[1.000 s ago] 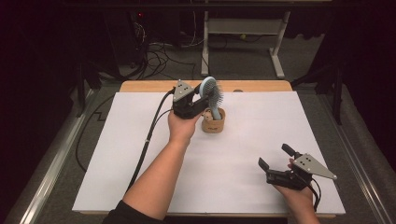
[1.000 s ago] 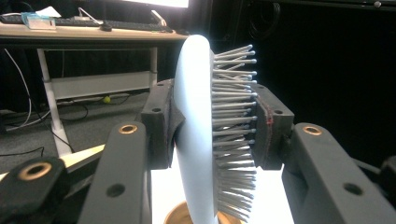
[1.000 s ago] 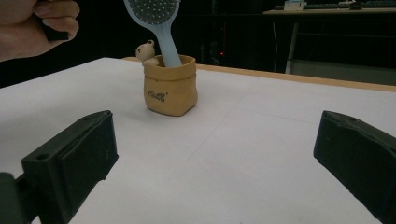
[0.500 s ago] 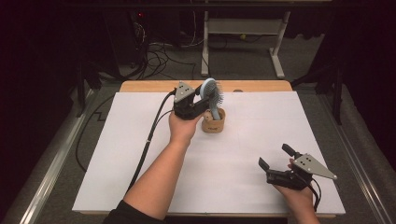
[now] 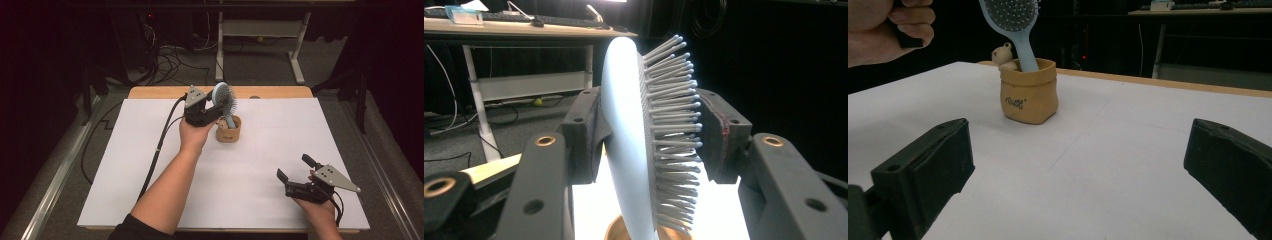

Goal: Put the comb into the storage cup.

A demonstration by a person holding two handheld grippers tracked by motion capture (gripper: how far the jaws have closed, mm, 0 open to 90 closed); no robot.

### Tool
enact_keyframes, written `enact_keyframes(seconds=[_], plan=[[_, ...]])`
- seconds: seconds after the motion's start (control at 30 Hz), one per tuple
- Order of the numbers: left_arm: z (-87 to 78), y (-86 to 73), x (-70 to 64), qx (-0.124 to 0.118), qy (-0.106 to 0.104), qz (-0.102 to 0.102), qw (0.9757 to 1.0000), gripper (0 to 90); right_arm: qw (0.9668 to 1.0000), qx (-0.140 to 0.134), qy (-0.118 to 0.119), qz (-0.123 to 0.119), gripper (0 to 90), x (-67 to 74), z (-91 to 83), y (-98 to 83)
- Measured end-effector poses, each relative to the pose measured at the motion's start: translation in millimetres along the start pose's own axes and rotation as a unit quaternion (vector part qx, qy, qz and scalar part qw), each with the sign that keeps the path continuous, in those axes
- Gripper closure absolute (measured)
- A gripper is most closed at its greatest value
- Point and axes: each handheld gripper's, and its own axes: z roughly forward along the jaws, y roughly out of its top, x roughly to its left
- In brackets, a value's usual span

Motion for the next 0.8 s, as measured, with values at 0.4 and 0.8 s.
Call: enact_keyframes(seconds=[0.4,0.8], plan=[[0.1,3.9,6.4,0.003,0.010,0.002,0.9999,45.6,1.0000,0.001,-0.001,0.001,0.1,0.2,0.1,0.0],[0.7,6.7,12.0,0.003,0.021,0.007,0.9997,41.4,1.0000,-0.001,0.000,0.002,0.0,-0.2,0.0,-0.1]])
